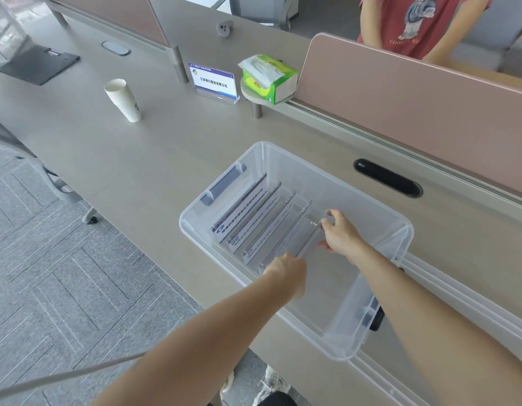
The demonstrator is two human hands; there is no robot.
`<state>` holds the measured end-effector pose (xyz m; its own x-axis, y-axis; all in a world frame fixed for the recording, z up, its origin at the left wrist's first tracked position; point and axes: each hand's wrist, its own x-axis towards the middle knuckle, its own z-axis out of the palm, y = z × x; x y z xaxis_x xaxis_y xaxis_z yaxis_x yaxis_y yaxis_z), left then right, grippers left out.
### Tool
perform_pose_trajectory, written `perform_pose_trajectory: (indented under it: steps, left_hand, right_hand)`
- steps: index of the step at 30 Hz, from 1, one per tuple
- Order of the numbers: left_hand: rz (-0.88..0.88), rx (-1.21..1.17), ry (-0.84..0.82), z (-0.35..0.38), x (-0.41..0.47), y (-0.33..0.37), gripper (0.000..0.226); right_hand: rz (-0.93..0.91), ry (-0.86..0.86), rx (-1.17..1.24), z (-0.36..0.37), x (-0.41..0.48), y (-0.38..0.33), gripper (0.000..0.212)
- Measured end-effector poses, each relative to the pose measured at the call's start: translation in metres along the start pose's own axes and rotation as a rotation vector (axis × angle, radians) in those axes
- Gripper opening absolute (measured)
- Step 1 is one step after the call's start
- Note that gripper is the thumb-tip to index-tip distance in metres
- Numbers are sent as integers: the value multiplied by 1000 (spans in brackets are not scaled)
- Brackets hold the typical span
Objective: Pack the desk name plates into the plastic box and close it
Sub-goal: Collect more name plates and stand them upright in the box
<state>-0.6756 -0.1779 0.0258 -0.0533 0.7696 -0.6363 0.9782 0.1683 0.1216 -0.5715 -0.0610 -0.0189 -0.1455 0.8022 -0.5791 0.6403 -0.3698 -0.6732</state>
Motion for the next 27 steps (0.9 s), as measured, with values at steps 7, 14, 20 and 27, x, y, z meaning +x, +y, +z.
perform_pose_trajectory:
  steps: [7,14,20,27]
  left_hand:
    - [-17,-191,-91,-22,-3,-23,46]
    - [-32,-489,152,-99,-27,-87,16]
    - [71,-928,289,-146,-43,-208,18]
    - [142,-1215,346,-177,-47,-330,32]
  right_hand:
    - [22,139,-391,-11,-17,-32,56]
    - [-175,276,-512,5,-48,-143,26]
    - [-337,212,-438,62,-77,-234,32]
    - [-404,197,-487,131,-104,-312,34]
